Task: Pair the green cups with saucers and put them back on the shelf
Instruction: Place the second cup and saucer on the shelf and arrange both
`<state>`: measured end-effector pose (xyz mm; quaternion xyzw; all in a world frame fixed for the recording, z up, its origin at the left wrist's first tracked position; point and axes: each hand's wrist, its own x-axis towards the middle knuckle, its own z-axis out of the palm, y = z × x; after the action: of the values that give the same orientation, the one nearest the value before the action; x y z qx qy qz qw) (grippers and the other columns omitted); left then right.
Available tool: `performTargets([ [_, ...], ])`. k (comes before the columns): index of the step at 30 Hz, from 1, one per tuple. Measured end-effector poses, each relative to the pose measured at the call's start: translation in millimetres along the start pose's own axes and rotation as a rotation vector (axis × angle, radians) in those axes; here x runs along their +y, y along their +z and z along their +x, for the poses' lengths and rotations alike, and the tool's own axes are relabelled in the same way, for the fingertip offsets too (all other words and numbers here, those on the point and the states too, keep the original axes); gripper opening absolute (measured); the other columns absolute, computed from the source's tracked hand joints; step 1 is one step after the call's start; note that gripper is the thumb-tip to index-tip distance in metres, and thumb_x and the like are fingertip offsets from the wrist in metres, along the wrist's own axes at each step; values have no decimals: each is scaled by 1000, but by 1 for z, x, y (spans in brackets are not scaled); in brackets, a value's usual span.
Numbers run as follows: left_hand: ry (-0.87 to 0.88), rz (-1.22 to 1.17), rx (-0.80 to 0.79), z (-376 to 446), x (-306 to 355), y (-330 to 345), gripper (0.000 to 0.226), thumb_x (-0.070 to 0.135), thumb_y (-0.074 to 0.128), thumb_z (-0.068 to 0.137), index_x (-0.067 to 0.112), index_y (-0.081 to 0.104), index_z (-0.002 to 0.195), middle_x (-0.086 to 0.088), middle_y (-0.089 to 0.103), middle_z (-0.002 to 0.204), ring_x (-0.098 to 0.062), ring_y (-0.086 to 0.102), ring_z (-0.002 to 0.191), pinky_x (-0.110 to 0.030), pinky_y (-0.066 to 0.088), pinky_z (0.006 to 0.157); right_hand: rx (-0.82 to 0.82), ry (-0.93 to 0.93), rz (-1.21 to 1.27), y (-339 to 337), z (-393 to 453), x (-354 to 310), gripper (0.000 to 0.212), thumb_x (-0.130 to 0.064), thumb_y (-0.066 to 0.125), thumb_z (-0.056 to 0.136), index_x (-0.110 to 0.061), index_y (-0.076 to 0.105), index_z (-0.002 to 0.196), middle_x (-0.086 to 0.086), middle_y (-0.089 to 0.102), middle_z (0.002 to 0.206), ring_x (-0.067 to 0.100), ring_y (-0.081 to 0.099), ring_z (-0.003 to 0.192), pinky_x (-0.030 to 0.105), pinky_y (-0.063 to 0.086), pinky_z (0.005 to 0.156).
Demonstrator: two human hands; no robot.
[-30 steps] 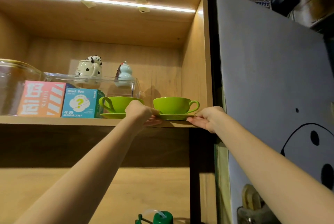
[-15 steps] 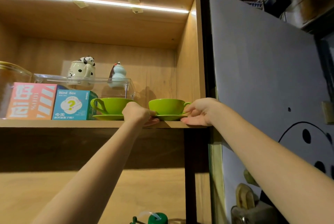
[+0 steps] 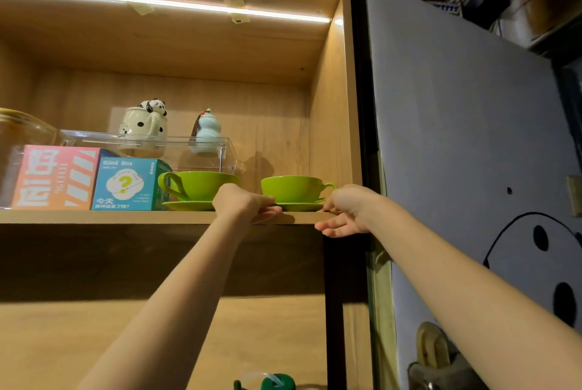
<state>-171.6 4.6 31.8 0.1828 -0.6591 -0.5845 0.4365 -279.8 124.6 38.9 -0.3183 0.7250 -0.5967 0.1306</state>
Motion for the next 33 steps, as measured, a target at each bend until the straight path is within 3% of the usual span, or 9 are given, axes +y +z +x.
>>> performTargets([
  [3,39,-53,14,-1,-7,0,14,1,64,80,-6,60,68,-6,58,29,-9,58,28,-16,49,35,8,-7,3,-1,0,2,31,-1,37,95,0,42,125,18,53,81,22,60,64,32,53,58],
  [8,148,-94,36,3,-18,0,13,2,67,78,-1,61,66,-9,65,43,-9,63,35,-18,54,43,10,-25,-8,-4,1,6,31,-1,38,95,0,44,125,16,54,83,22,62,66,32,54,60],
  [13,280,1,17,2,-29,-4,17,10,65,80,0,66,93,-13,68,67,-6,65,41,-14,51,41,21,-50,-86,-6,-2,3,35,-1,38,95,3,39,130,19,56,83,22,62,61,29,55,48],
  [16,350,96,-13,2,-32,-6,24,14,66,80,1,66,101,-12,69,68,-6,64,40,-14,51,41,189,-209,-308,-11,1,-6,31,-4,41,95,2,44,125,20,60,84,22,63,53,28,55,43],
  [19,402,166,-33,2,-33,-5,24,14,65,80,1,66,101,-11,69,66,-7,64,38,-17,54,42,436,-481,-588,-14,3,-13,23,-6,45,94,2,55,113,18,65,75,23,67,55,31,59,54],
  [22,466,219,-18,3,-36,-5,21,15,67,79,4,68,96,-7,69,61,-8,65,39,-19,55,43,441,-522,-719,-8,5,-13,25,-9,44,94,-2,55,116,20,68,86,25,69,65,35,60,63],
  [26,461,162,-23,4,-38,-6,16,13,68,78,5,70,92,-2,69,53,-11,66,41,-22,56,43,419,-448,-616,4,13,-7,22,-7,44,94,1,54,112,23,66,100,34,69,84,43,60,74],
  [31,470,150,-43,4,-38,-6,11,12,66,79,8,69,89,5,67,42,-10,66,40,-20,56,43,469,-349,-418,4,24,-7,26,-12,35,97,1,55,90,19,66,82,28,68,64,26,54,41],
  [33,471,146,-48,5,-39,-6,12,12,66,79,8,69,90,5,67,42,-10,65,40,-20,55,43,518,-390,-389,5,24,-9,33,-11,33,96,-3,48,69,20,66,83,32,69,71,33,59,53],
])
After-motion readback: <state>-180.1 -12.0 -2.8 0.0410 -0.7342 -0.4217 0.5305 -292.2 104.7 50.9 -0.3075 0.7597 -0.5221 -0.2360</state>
